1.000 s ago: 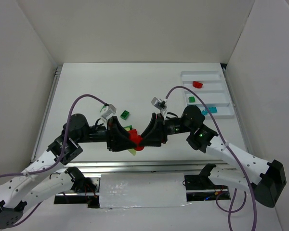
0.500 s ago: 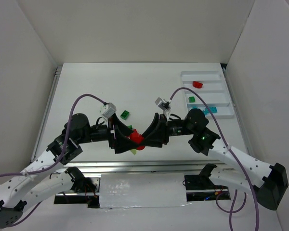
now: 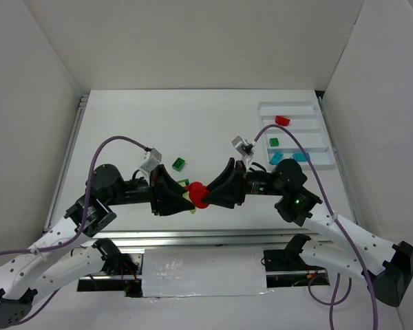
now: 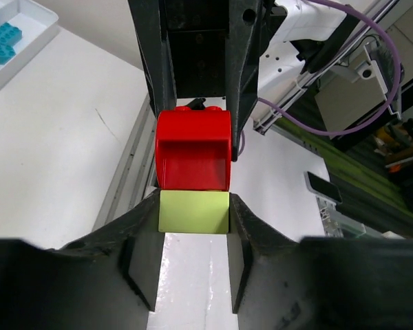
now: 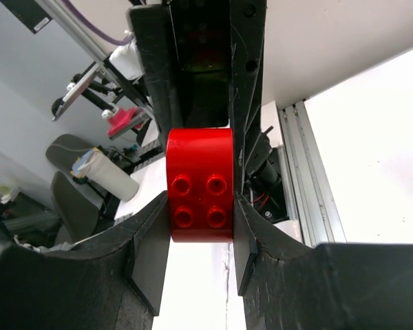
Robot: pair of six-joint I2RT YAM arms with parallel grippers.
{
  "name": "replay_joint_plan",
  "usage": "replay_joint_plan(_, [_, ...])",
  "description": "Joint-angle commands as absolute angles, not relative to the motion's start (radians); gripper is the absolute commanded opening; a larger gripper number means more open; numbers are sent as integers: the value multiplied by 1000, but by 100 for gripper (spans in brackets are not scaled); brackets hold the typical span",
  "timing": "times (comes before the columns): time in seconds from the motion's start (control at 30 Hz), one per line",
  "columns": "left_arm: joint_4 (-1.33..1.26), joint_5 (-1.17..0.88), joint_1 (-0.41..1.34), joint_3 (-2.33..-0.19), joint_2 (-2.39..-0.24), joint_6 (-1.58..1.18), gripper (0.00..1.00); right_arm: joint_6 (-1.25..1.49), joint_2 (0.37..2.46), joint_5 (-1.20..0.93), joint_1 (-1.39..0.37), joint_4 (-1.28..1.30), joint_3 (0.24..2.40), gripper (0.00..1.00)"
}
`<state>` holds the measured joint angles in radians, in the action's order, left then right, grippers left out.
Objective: Sort the legos into containers by color
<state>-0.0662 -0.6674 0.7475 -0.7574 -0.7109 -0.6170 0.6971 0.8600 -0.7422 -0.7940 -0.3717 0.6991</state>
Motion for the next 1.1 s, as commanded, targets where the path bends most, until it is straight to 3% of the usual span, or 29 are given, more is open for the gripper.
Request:
replay_joint_plan(0.0, [-163, -741, 747, -752, -719, -626, 44, 692, 862, -718, -795, -393, 724, 0])
replay_joint_plan(0.03, [-158, -738, 747, -752, -722, -624, 21, 699, 868, -721, -793, -400, 724, 0])
replay_joint_plan(0.1, [-134, -730, 747, -762, -730, -612, 0, 703, 868, -721, -793, -403, 723, 0])
replay_joint_plan(0.2, [-80, -723, 747, -781, -736, -580, 0, 677, 859, -712, -767, -373, 729, 0])
replay_joint_plan(0.53, [133, -531, 746, -811, -660, -482, 0, 770, 854, -839, -384, -439, 652, 0])
replay_joint_plan(0.63, [262, -358, 744, -851, -667, -468, 0, 692, 909, -636, -272, -174, 753, 0])
replay_joint_plan(0.67, [306, -300, 744, -882, -678, -462, 0, 696, 946, -419, -215, -2, 843, 0])
replay_joint_plan(0.73, [431, -137, 744, -914, -687, -443, 0, 747, 1102, -182, -148, 262, 1004, 0])
replay_joint_plan(0.87, [551, -5, 744, -925, -687, -420, 0, 865, 1432, 160, 29, 365, 1188, 0])
replay_joint_plan(1.07, [554, 38, 749, -848, -559, -436, 0, 913, 1848, 238, 146, 521, 1587, 0])
